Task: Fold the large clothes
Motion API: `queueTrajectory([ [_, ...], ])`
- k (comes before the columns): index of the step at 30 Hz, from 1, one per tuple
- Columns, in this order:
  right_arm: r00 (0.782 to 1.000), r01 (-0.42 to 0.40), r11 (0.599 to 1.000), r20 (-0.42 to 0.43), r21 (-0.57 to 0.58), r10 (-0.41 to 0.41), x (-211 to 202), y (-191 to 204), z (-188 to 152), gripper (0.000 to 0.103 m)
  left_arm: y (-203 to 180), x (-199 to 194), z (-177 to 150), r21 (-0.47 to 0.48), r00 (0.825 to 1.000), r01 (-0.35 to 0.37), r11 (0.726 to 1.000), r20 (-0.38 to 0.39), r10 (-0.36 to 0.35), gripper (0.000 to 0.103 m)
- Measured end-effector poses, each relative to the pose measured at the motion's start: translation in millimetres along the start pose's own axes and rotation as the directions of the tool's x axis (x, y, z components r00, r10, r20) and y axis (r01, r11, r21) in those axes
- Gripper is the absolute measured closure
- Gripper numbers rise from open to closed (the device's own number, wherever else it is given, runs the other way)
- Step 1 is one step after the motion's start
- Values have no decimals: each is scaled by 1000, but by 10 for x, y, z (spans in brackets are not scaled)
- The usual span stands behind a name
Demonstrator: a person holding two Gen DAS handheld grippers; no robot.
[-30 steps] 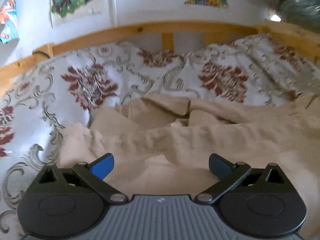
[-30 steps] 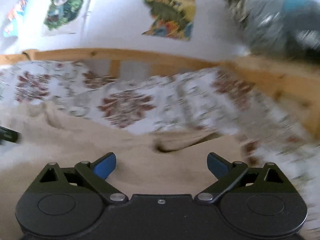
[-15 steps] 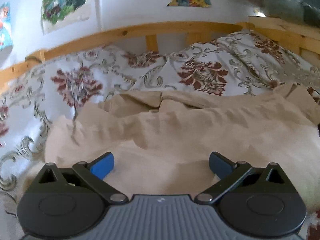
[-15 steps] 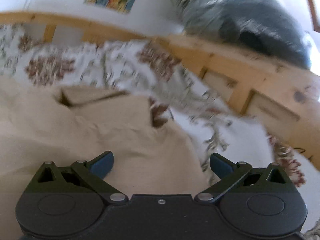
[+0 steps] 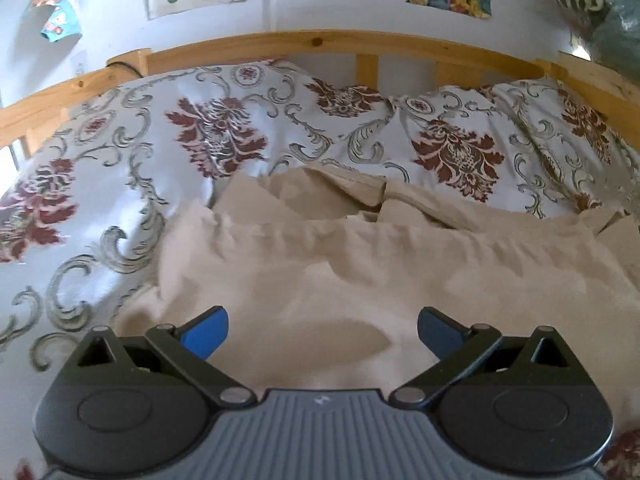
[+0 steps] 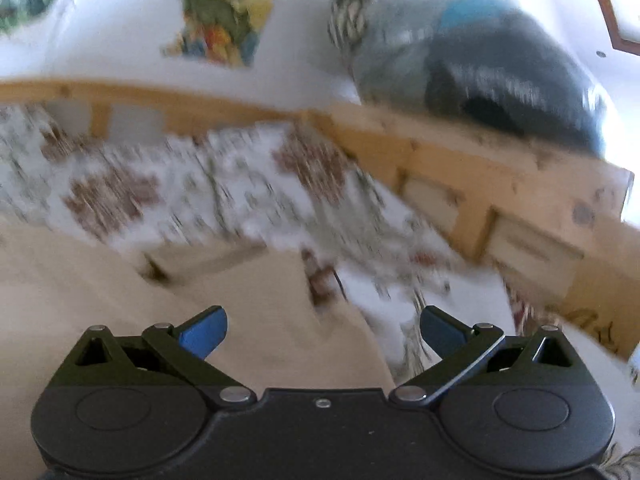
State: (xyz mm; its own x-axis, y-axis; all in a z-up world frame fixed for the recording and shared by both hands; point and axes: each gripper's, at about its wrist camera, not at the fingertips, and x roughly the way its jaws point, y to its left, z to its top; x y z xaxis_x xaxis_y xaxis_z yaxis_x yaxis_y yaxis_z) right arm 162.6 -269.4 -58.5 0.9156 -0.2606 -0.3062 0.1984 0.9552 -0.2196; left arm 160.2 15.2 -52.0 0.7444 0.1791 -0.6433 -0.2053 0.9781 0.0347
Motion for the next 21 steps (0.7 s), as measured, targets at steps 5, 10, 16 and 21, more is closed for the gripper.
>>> queueTrajectory([
  [5, 986, -143, 989, 98, 46, 138, -539, 43, 184, 1, -14, -150, 68, -3, 1000, -2, 1000, 15, 2, 1],
  [10, 975, -209, 976, 85, 56, 204, -667, 130, 168, 1, -103, -117, 31, 34, 1000, -9, 999, 1, 9, 1],
  [16, 965, -260, 966, -18, -11, 260, -461, 405, -58, 1, -22, -151, -105, 16, 1000, -16, 1000, -4, 16, 1],
  [21, 948, -317, 947, 15, -47, 318, -530, 532, -120, 1, 94, -276, -285, 19, 998, -68, 998, 11, 68, 1],
])
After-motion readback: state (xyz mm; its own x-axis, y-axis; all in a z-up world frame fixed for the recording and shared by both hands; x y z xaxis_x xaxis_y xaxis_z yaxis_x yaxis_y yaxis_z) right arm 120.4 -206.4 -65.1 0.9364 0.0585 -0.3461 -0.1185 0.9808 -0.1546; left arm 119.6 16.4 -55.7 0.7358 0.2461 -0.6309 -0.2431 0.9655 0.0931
